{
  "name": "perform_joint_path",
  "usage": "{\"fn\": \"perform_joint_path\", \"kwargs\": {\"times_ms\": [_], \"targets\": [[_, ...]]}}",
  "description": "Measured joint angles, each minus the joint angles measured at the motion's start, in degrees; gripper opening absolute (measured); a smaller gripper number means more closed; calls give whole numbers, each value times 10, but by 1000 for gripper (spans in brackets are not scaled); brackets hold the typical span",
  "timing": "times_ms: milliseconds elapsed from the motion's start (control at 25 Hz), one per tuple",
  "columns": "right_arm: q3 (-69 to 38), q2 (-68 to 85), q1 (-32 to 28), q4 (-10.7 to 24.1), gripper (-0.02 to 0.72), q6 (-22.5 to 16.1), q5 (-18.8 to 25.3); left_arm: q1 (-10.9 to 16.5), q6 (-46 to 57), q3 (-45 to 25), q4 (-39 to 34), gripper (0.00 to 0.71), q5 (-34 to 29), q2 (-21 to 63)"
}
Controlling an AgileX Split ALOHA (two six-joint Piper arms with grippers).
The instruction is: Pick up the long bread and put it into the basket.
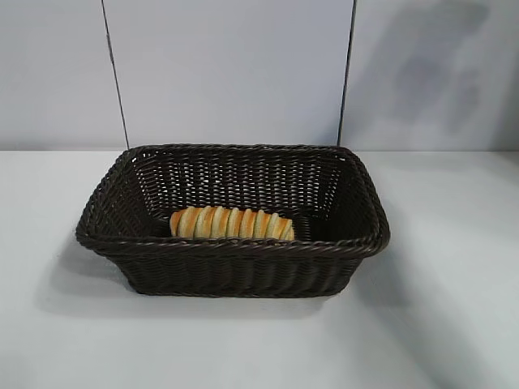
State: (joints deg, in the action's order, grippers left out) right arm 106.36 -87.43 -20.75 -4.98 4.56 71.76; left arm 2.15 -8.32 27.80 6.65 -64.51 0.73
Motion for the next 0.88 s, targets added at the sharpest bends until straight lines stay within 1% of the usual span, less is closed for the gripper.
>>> {"fn": "perform_joint_path", "kwargs": {"times_ms": [360,440,600,880], "targets": [[-118,309,2,-3,666,0,8,0,0,0,0,694,0,0],[-154,377,12,-1,666,0,-3,0,0,0,0,694,0,0],[-232,500,40,0,666,0,-44,0,0,0,0,694,0,0],[-373,681,81,4,666,0,-54,0,1,0,0,694,0,0]]}}
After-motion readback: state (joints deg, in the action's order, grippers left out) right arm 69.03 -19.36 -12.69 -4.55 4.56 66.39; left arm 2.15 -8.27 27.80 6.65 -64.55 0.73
